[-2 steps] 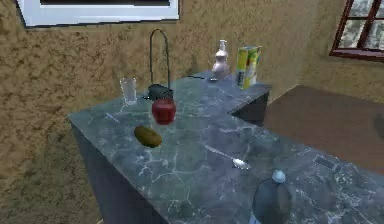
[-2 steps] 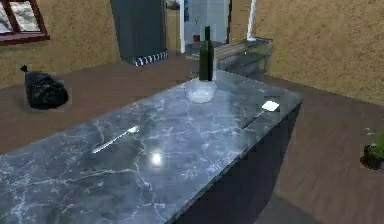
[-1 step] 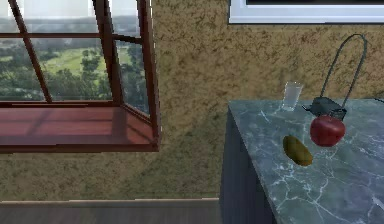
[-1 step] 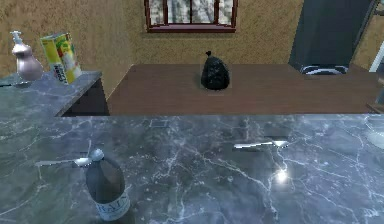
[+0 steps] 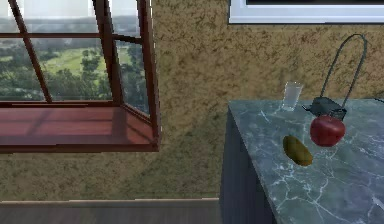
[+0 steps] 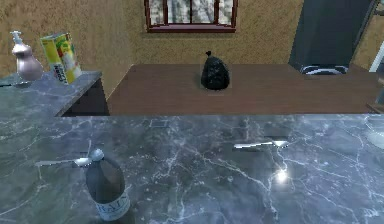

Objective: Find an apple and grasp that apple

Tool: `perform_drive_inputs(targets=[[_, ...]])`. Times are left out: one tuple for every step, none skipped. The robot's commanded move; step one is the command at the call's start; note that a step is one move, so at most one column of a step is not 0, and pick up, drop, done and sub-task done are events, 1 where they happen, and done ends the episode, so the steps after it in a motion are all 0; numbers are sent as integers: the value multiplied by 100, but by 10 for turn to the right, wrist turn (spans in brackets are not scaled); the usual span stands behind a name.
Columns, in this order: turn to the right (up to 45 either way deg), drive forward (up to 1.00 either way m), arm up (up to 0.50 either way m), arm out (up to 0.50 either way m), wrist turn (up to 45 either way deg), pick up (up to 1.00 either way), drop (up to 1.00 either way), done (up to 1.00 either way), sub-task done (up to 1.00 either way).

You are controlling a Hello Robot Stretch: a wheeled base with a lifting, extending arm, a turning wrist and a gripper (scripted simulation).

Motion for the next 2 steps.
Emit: perform_drive_inputs(targets=[[0,65,0,0,0,0,0,0,0],[0,0,50,0,0,0,0,0,0]])
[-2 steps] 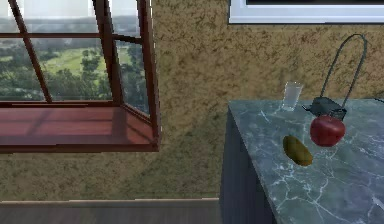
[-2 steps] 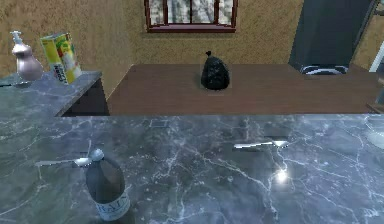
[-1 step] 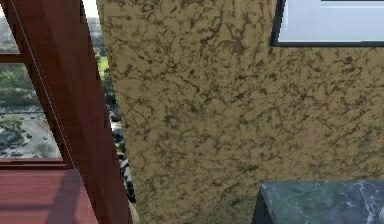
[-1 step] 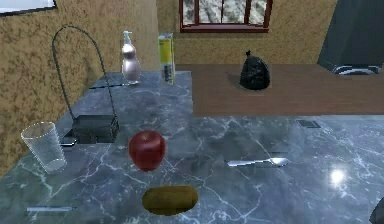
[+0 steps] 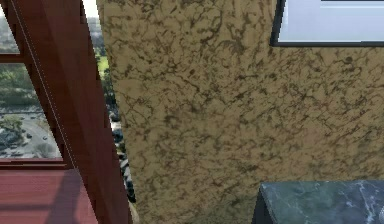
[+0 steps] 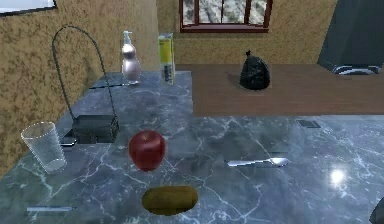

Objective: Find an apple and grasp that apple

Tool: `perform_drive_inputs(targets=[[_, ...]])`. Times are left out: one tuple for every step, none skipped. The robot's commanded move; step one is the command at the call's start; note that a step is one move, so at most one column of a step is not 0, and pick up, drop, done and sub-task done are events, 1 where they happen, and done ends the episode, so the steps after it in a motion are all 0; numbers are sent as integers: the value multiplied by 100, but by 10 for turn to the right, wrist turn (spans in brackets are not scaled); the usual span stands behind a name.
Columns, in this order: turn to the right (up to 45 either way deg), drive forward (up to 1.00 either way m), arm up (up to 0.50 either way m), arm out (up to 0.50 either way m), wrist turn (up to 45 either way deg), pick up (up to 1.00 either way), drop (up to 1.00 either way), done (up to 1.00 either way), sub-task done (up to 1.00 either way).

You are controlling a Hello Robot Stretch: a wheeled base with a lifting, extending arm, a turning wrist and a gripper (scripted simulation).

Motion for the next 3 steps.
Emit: perform_drive_inputs(targets=[[0,0,38,0,0,0,0,0,0],[0,0,0,18,0,0,0,0,0],[0,0,0,0,450,0,0,0,0]])
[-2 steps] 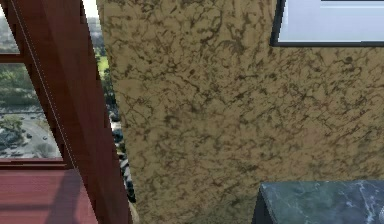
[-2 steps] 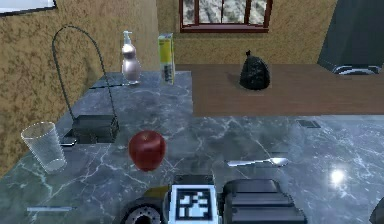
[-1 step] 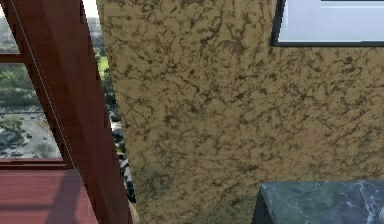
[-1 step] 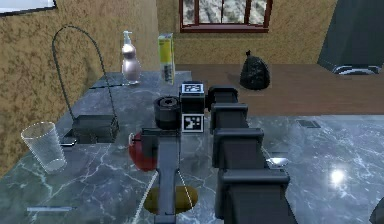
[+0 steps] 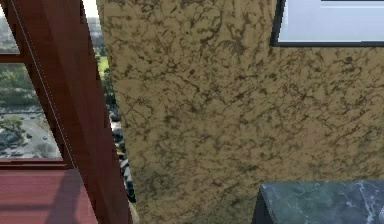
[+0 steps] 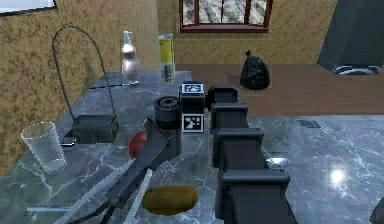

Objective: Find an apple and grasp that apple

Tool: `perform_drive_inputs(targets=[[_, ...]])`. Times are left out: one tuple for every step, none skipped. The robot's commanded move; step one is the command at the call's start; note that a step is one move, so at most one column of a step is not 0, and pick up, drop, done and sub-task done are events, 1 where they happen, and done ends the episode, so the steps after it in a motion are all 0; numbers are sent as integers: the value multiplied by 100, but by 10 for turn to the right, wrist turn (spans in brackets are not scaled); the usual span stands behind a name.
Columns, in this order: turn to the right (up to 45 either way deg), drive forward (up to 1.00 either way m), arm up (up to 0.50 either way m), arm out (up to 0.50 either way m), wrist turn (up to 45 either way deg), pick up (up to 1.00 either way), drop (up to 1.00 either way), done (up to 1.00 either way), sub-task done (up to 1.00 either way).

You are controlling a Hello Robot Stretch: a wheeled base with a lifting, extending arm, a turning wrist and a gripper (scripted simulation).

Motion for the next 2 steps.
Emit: perform_drive_inputs(targets=[[0,0,0,0,450,0,0,0,0],[0,0,0,0,450,0,0,0,0]])
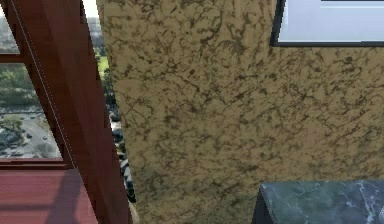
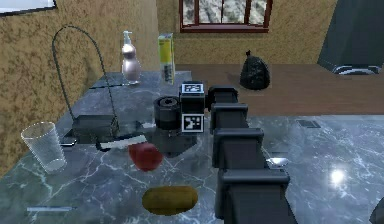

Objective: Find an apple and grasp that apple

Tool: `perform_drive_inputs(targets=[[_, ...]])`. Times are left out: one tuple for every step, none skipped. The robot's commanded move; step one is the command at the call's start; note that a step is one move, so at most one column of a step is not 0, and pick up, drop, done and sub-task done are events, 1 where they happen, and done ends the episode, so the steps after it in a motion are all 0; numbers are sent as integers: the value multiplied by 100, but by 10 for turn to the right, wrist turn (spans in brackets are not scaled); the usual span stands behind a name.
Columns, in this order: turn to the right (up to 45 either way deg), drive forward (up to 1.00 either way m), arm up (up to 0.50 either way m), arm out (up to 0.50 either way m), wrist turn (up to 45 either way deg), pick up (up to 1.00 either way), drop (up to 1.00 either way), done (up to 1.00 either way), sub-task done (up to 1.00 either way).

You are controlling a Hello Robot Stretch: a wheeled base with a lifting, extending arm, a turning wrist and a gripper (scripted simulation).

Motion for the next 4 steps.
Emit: perform_drive_inputs(targets=[[0,0,0,0,150,0,0,0,0],[0,0,-8,0,0,0,0,0,0],[0,0,0,0,0,100,0,0,0],[0,0,8,0,0,0,0,0,0]])
